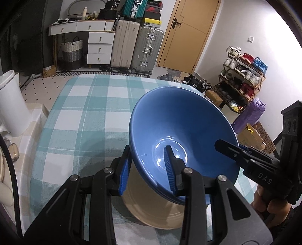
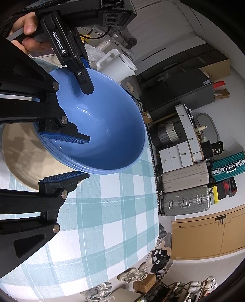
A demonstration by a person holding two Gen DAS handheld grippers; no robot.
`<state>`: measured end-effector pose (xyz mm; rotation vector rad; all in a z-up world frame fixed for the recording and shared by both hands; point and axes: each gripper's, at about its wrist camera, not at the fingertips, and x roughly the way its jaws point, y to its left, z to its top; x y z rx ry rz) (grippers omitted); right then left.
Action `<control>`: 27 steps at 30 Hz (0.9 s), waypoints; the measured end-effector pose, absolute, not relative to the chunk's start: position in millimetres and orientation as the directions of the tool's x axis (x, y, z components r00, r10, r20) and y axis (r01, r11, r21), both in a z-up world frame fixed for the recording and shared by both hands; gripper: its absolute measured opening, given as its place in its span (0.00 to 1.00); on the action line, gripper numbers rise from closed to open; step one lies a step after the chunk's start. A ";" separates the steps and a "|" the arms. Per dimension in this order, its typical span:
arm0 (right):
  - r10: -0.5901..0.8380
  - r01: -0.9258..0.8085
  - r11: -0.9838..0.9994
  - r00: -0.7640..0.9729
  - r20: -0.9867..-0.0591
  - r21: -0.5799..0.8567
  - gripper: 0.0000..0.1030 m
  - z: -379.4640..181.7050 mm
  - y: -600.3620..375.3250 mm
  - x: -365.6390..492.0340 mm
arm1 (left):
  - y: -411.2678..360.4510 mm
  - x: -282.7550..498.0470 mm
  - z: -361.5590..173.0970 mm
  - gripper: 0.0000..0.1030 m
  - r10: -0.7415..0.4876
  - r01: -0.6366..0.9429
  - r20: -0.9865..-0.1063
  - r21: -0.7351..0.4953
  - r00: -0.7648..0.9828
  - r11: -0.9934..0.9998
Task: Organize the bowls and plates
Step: 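Lift the bowl stack and carry it over the cream plate stack, then lower the bowl stack onto the cream plates and open both grippers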
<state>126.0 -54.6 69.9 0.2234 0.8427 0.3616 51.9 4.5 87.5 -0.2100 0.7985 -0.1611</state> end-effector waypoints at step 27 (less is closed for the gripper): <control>0.372 -0.199 0.927 0.583 -0.722 0.317 0.30 41.3 -58.8 138.6 | 2.8 87.9 43.1 0.30 -0.214 0.058 -0.720 -0.234 0.660 0.970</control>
